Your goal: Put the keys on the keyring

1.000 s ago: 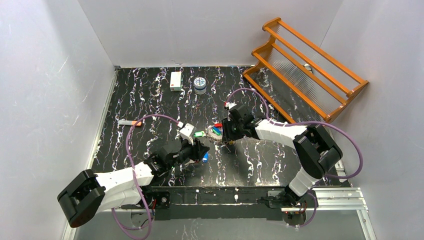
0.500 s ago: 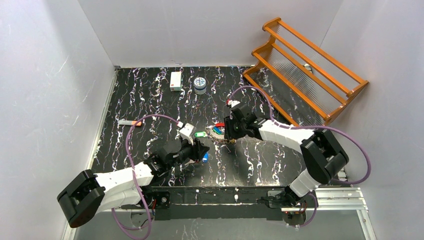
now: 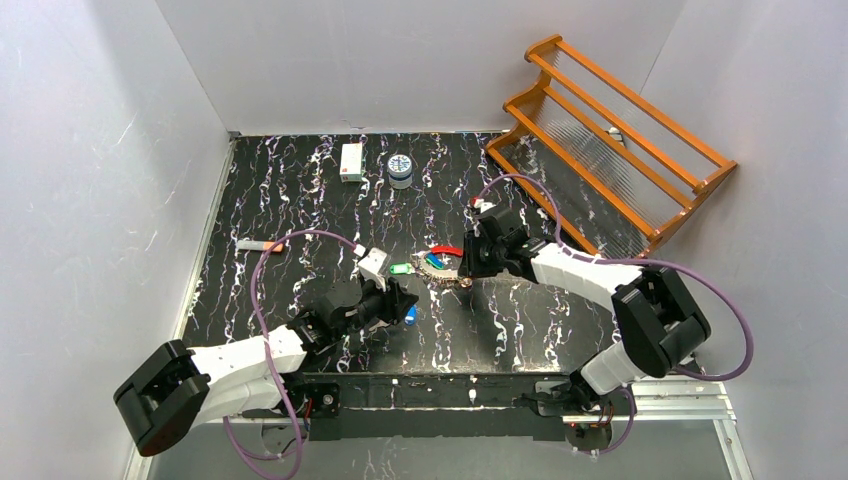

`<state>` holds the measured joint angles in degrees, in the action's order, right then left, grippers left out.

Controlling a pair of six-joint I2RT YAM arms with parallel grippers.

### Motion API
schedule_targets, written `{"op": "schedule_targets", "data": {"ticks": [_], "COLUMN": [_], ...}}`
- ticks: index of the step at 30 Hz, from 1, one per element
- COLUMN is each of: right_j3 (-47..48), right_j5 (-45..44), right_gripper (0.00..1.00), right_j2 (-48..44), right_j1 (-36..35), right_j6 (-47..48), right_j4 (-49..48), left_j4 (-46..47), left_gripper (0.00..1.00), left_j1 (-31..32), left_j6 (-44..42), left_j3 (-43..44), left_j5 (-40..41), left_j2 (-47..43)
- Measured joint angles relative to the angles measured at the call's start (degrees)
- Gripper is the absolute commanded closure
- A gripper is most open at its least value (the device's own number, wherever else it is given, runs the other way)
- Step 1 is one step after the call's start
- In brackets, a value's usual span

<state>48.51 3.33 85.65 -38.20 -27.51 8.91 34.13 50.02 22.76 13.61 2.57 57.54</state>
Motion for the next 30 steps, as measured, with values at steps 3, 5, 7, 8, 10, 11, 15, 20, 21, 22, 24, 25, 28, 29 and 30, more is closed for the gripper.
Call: {"op": "schedule_targets", "data": {"ticks": [3, 5, 7, 8, 10, 11, 15, 20, 21, 22, 24, 25, 28, 29, 30], "right_j3": [-0.3, -0.4, -0.4, -0.4, -0.4, -0.4, -0.4, -0.4, -0.4, -0.4, -0.4, -0.4, -0.4, -0.5, -0.6], "right_j5": [0.2, 0.3, 0.5, 0.7, 1.0, 1.0, 0.9, 0.9, 0.9, 0.9, 1.0, 1.0, 1.2, 1.2, 1.2], "right_gripper": [0.66, 0.66, 0.66, 0.66, 0.66, 0.67, 0.73, 0.74, 0.73, 0.73, 0.73, 0.73, 0.74, 0.75, 0.79], "right_j2": [0.8, 1.8, 2.8, 3.4, 4.0, 4.2, 4.5, 4.6, 4.6, 4.7, 5.0, 5.2, 5.8, 5.8, 5.8], "right_j1": [0.4, 0.7, 0.7, 0.7, 0.7, 0.7, 0.7, 0.9, 1.0, 1.1, 1.3, 1.5, 2.0, 2.2, 2.3], "right_j6": [-0.8, -1.0, -1.0, -1.1, -1.1, -1.1, -1.0, -1.1, -1.1, -1.2, -1.4, -1.5, -2.3, -2.3, -2.5], "right_j4": [0.0, -0.1, -0.1, -0.1, 0.0, 0.0, -0.1, -0.6, -0.9, -1.3, -1.9, -2.2, -3.0, -3.1, -3.2], "left_j4": [0.0, 0.0, 0.0, 0.0, 0.0, 0.0, 0.0, 0.0, 0.0, 0.0, 0.0, 0.0, 0.0, -0.1, -0.1], "left_gripper": [0.64, 0.64, 0.64, 0.64, 0.64, 0.63, 0.64, 0.64, 0.64, 0.64, 0.63, 0.64, 0.64, 0.64, 0.64], "left_j1": [0.0, 0.0, 0.0, 0.0, 0.0, 0.0, 0.0, 0.0, 0.0, 0.0, 0.0, 0.0, 0.0, 0.0, 0.0], "left_j6": [0.0, 0.1, 0.2, 0.2, 0.2, 0.2, 0.2, 0.2, 0.2, 0.2, 0.2, 0.2, 0.2, 0.2, 0.2], "left_j3": [0.0, -0.1, -0.1, -0.1, -0.1, -0.1, -0.2, -0.2, -0.2, -0.2, -0.2, -0.2, -0.2, -0.2, -0.2], "left_j5": [0.0, 0.0, 0.0, 0.0, 0.0, 0.0, 0.0, 0.0, 0.0, 0.0, 0.0, 0.0, 0.0, 0.0, 0.0], "left_j2": [0.0, -0.1, -0.2, -0.3, -0.4, -0.5, -0.7, -0.8, -0.8, -0.8, -0.8, -0.8, -0.9, -1.0, -1.1]}}
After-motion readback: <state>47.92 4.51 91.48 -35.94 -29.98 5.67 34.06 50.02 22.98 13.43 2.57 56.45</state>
